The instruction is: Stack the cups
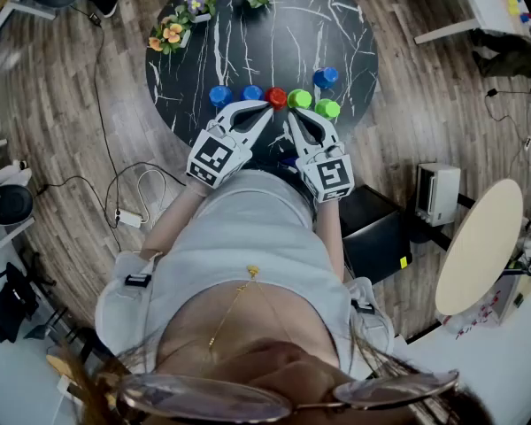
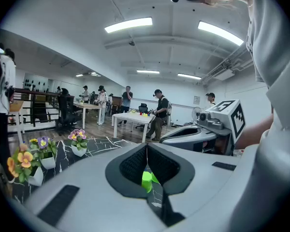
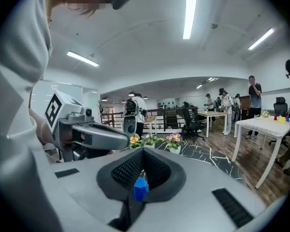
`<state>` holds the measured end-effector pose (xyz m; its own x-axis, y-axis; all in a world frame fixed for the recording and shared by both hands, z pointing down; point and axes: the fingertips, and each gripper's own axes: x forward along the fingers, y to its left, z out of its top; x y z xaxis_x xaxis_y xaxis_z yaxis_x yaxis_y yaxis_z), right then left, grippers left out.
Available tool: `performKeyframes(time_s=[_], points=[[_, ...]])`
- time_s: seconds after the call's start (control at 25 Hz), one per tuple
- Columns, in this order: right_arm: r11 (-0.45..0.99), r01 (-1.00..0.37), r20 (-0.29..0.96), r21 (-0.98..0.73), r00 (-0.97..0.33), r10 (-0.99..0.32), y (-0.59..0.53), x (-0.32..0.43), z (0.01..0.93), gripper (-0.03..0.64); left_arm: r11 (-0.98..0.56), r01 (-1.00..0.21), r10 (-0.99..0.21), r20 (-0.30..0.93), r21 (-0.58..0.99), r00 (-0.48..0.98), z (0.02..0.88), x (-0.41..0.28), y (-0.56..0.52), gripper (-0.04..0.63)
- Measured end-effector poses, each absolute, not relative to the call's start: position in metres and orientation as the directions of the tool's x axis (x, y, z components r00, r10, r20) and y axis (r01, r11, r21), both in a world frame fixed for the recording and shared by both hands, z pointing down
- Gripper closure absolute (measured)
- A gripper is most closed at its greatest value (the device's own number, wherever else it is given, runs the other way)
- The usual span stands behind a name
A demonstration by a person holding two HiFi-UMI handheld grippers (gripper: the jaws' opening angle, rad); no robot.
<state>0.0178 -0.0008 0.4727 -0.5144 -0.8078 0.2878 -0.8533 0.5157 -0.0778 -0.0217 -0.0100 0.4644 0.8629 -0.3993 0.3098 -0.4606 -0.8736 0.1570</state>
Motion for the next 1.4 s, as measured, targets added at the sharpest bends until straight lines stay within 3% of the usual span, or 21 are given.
performKeyframes(time_s=[0.6,0.68,0.84,1.4], points=[[0.482,-0.873,0.291,-0.069,-0.480,-0.828,-0.006,0.013,0.472,0.594,-0.872,-0.462,-0.385,0.361,0.159,0.850,0.481,-0.038,-0.013,0.561],[0.482,-0.874,0.295,-0.070,-0.479,-0.826,-0.006,0.012,0.474,0.567,-0.869,-0.472,-0.392,0.375,0.149,0.840,0.485,-0.042,-0.014,0.558],[0.474,-0.877,0.297,-0.075,-0.473,-0.829,-0.006,0.010,0.475,0.548,-0.866,-0.477,-0.384,0.415,0.149,0.825,0.496,-0.050,-0.017,0.500],[0.409,-0.908,0.313,-0.084,-0.414,-0.855,-0.006,0.009,0.483,0.546,-0.810,-0.570,-0.433,0.518,0.136,0.738,0.548,-0.095,-0.043,0.461]])
